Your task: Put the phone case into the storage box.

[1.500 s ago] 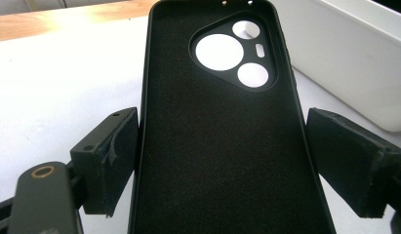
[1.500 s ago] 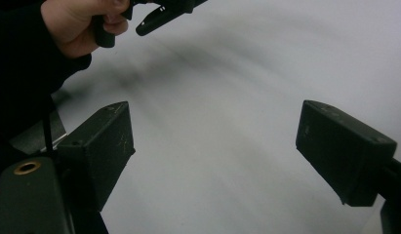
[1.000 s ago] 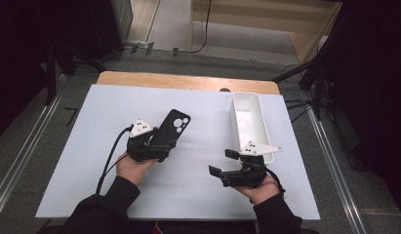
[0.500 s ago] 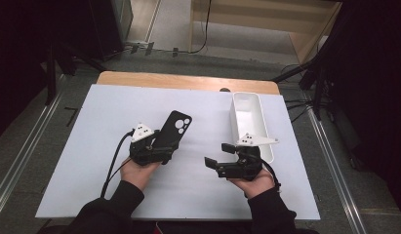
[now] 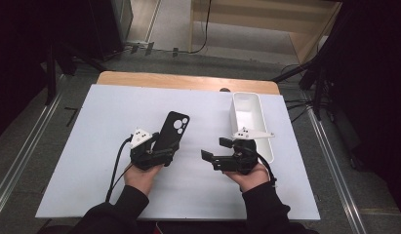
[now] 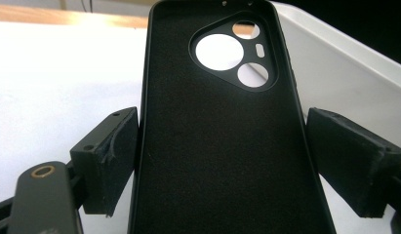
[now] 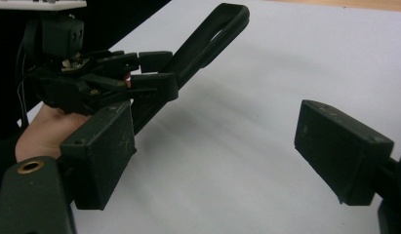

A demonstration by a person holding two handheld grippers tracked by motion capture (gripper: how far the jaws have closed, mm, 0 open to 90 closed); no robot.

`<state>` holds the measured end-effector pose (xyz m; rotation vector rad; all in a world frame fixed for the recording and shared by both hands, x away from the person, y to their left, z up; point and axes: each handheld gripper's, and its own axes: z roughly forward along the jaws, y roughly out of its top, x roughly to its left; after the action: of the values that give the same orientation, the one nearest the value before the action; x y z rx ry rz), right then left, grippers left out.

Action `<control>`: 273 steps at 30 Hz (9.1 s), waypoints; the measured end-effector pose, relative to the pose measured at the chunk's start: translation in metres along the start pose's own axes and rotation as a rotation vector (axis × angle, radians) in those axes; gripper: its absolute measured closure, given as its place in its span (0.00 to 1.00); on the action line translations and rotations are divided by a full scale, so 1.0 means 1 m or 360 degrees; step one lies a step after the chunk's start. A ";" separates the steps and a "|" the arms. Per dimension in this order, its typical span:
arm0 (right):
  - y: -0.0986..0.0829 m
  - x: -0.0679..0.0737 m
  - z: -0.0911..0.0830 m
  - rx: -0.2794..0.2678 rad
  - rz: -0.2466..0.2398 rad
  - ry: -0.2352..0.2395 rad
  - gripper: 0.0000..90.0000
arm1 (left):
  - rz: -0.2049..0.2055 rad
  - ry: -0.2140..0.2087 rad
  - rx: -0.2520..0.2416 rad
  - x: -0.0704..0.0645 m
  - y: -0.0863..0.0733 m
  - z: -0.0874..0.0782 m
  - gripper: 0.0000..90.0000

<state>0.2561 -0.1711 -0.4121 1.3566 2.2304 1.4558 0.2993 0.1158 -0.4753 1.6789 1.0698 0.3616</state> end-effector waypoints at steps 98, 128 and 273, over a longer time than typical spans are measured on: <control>0.047 -0.030 0.082 0.0098 0.0489 0.0152 0.75 | 0.0095 -0.0105 -0.0203 -0.036 -0.024 0.001 0.16; 0.049 -0.031 0.075 0.0104 0.0511 0.0164 0.86 | 0.0139 -0.0181 -0.0197 -0.032 -0.019 -0.002 0.14; 0.042 0.005 0.047 0.0099 -0.0597 0.0670 0.85 | 0.0416 -0.1077 0.0900 0.002 0.084 -0.007 0.80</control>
<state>0.3043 -0.1316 -0.4010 0.6249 2.6127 1.6489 0.3347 0.1188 -0.3990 2.2177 0.4560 -0.3758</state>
